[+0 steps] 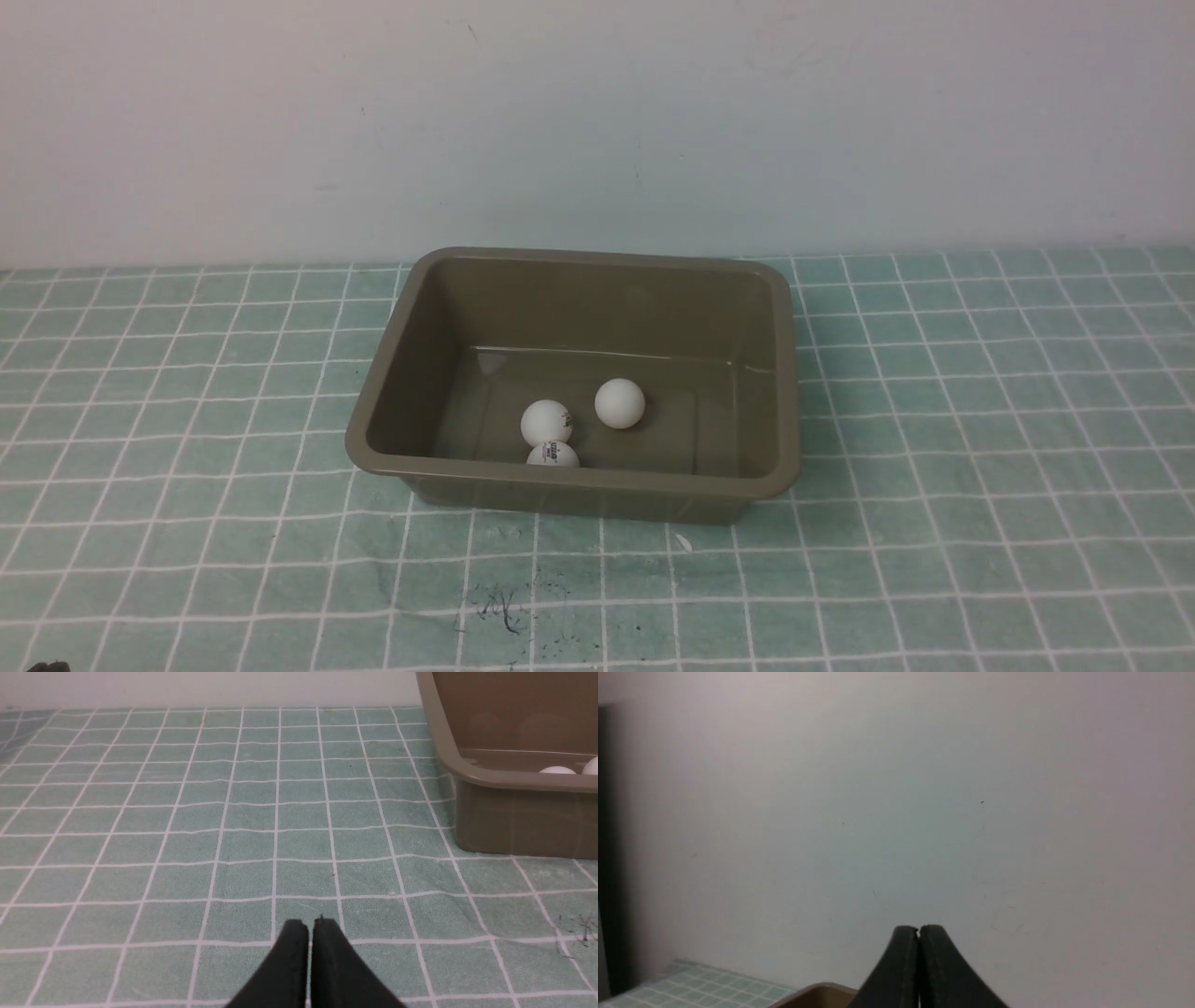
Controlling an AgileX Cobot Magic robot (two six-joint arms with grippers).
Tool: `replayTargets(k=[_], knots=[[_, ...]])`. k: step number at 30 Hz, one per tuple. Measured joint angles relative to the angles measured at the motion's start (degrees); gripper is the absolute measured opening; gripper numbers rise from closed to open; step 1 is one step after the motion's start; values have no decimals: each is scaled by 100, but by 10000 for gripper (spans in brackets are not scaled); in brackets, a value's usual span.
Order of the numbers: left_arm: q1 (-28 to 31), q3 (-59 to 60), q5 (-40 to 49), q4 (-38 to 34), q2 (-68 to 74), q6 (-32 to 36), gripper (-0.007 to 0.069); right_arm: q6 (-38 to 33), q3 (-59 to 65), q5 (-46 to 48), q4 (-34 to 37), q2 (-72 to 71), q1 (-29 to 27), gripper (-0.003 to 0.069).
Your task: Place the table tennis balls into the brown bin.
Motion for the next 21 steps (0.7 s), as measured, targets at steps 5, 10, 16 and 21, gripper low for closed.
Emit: replayTargets(k=[5, 10, 16, 21], knots=[[0, 0, 0, 0, 0, 0, -4, -507, 737, 102, -41, 0, -674, -13], [0, 0, 0, -5, 0, 0, -4, -569, 2027, 187, -41, 0, -1914, -13], [0, 0, -9, -14, 0, 0, -4, -579, 2940, -115, -41, 9, -2382, -13], [0, 0, -9, -14, 0, 0, -4, -579, 2983, -356, -41, 9, -2396, -13]])
